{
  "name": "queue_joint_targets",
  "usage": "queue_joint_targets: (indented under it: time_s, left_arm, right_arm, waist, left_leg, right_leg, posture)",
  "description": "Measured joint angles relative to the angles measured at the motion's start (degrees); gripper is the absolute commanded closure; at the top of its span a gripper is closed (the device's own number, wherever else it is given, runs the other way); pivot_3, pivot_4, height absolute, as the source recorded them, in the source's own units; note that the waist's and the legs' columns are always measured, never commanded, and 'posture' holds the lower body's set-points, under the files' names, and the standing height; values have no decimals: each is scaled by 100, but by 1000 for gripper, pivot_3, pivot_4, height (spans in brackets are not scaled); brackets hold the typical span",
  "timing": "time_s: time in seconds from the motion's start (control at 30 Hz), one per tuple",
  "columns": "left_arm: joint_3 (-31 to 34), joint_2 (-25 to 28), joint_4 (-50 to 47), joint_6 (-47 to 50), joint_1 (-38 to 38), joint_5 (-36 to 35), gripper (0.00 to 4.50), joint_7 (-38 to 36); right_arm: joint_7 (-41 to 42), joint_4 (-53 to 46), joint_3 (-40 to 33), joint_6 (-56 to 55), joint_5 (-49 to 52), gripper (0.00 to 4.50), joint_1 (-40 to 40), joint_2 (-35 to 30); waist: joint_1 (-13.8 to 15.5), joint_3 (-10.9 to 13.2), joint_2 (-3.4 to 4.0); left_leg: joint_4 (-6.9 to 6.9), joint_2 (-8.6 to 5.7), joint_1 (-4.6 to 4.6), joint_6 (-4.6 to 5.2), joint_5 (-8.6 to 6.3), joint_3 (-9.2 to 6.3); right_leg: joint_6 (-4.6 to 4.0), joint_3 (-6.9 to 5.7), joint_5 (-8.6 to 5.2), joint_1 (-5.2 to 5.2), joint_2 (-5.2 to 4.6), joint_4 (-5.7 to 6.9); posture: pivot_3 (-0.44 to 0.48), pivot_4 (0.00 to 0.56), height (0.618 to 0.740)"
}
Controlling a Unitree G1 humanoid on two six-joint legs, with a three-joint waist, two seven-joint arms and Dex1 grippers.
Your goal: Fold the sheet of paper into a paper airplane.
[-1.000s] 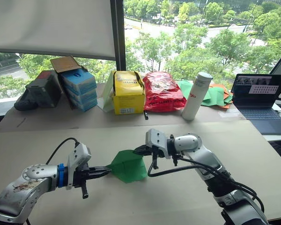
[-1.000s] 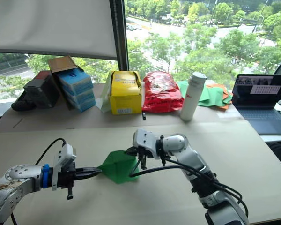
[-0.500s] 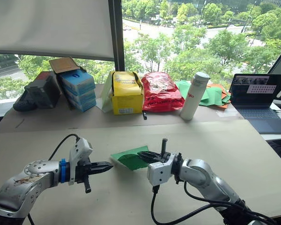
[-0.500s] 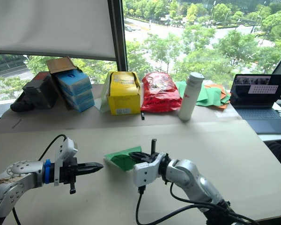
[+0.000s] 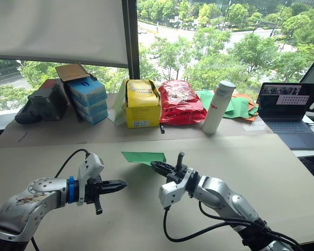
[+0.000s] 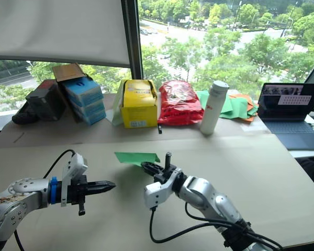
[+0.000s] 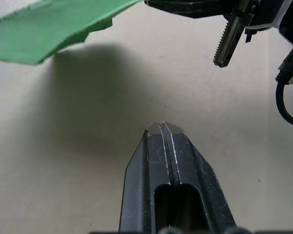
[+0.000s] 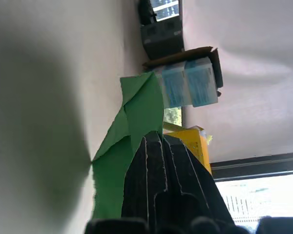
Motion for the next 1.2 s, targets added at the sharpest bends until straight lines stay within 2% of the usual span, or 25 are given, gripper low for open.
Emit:
queue_joint_targets:
  time_s: [0.2, 0.3, 0.47, 0.6, 0.7, 0.8, 0.9, 0.97, 1.2]
  left_arm:
    - [0, 0, -4, 0, 10, 0, 4500, -3]
    - [0, 0, -4, 0, 14, 0, 4500, -5]
    - [0, 0, -4, -8, 39, 5, 4500, -12]
    - [-2, 0, -2, -21, 52, 13, 4500, -28]
    - [-23, 0, 8, -79, 56, 25, 4500, -69]
    - [-76, 0, 21, -110, 56, 32, 4500, -93]
    - [-130, -1, 23, -122, 56, 33, 4500, -111]
    - [-130, -1, 25, -128, 58, 34, 4500, -112]
    - [-130, -51, 40, -250, 41, 41, 4500, -103]
  right_arm:
    - [863, 47, 337, -153, 618, 4478, 315, -193]
    - [1208, 33, 380, -126, 914, 3733, 346, -191]
    - [1653, -30, 345, 114, 1369, 2017, 346, -174]
    - [2173, -467, 124, 602, 2133, 2017, 347, -183]
    - [2631, -1007, -109, 1410, 2974, 2017, 300, -134]
    - [2867, -1392, -318, 2656, 3709, 2791, 197, 185]
    - [2890, -1429, -343, 3886, 4015, 3908, 143, 391]
    - [2883, -1464, -326, 4435, 4144, 4480, 176, 453]
    - [2679, -1389, 23, 5488, 3970, 4480, 241, 488]
  waist:
    - [-18, 1, -2]
    - [-13, 1, -2]
    - [-4, 1, -2]
    - [2, 1, -2]
    - [6, 1, -2]
    - [8, 0, -3]
    - [7, 0, -3]
    - [25, 0, -2]
    - [41, 0, -3]
  left_leg:
    - [0, 4, 4, 1, 0, 0]
    - [0, 4, 4, 2, -1, 0]
    - [0, 4, 3, 5, -3, -1]
    - [2, 4, 3, 7, -3, -4]
    - [2, 5, 3, 8, -5, -6]
    - [1, 7, 3, 10, -6, -8]
    - [1, 5, 0, 15, -9, -8]
    - [1, 3, -4, 19, -11, -8]
    - [2, 1, -3, 18, -11, -7]
  right_leg:
    - [-1, 5, 0, 1, 4, 2]
    - [-1, 6, 0, 1, 4, 2]
    - [-1, 5, 0, 1, 1, 2]
    - [-1, 5, 0, 3, -1, 2]
    - [-2, 5, 1, 3, -3, 2]
    - [-4, 9, 2, 3, -4, 3]
    - [-4, 9, 2, 0, -8, 3]
    - [-4, 8, 2, 0, -12, 2]
    - [-4, -1, 2, -2, -10, 3]
  posture:
    - [0, 150, 740]
    - [0, 150, 740]
    - [0, 150, 740]
    - [0, 150, 740]
    - [0, 150, 740]
    - [0, 150, 740]
    - [0, 150, 740]
    - [0, 150, 740]
    - [0, 150, 740]
